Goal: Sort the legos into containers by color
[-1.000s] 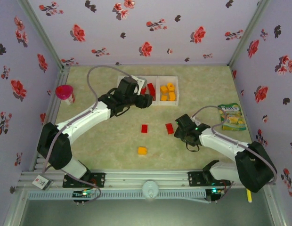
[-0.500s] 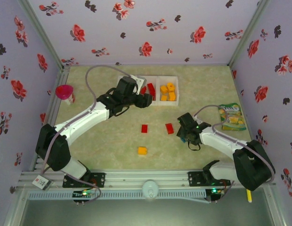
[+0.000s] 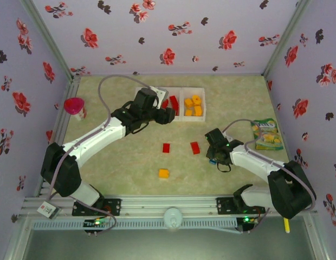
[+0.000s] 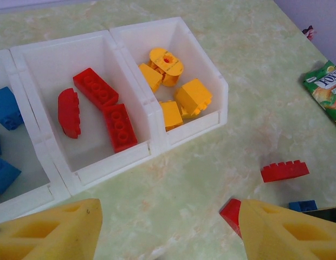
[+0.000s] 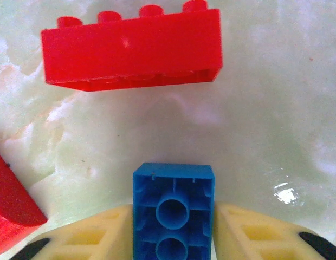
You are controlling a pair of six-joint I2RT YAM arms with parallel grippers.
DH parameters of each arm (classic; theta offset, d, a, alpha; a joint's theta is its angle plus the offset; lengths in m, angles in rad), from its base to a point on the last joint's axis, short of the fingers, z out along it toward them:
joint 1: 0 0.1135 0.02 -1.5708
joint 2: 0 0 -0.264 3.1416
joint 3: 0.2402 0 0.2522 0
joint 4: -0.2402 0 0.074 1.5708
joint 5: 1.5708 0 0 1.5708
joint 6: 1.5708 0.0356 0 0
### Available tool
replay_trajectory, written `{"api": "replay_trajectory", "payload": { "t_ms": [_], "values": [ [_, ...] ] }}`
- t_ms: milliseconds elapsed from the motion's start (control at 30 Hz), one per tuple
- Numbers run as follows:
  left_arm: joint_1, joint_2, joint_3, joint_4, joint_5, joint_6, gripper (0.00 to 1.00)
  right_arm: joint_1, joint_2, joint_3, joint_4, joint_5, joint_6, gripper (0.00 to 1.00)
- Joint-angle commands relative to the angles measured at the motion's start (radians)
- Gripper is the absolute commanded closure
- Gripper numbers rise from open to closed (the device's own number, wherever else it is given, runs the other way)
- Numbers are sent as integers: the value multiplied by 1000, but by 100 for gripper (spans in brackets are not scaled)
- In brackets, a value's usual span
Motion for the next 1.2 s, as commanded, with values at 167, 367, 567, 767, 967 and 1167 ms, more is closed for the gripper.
{"api": "replay_trajectory", "payload": {
  "t_ms": [167, 367, 567, 767, 967, 1167],
  "values": [
    [16, -115, -77, -35, -57, 4, 33, 24, -60, 68, 22, -73, -117, 70],
    [22, -231, -131, -115, -55, 15, 32, 54, -19, 266, 25, -149, -246, 73],
    [21, -365, -191, -225, 42, 15, 31, 84, 160, 560, 69, -205, -401, 74],
    [21, -540, -359, -173, 64, -55, 27, 112, 414, 853, 114, -266, -494, 74],
    [20, -627, -467, -130, 60, -132, 27, 143, 624, 1091, 132, -317, -527, 74],
    [21, -625, -490, -144, 45, -164, 28, 152, 839, 1302, 142, -371, -528, 73]
  ]
}}
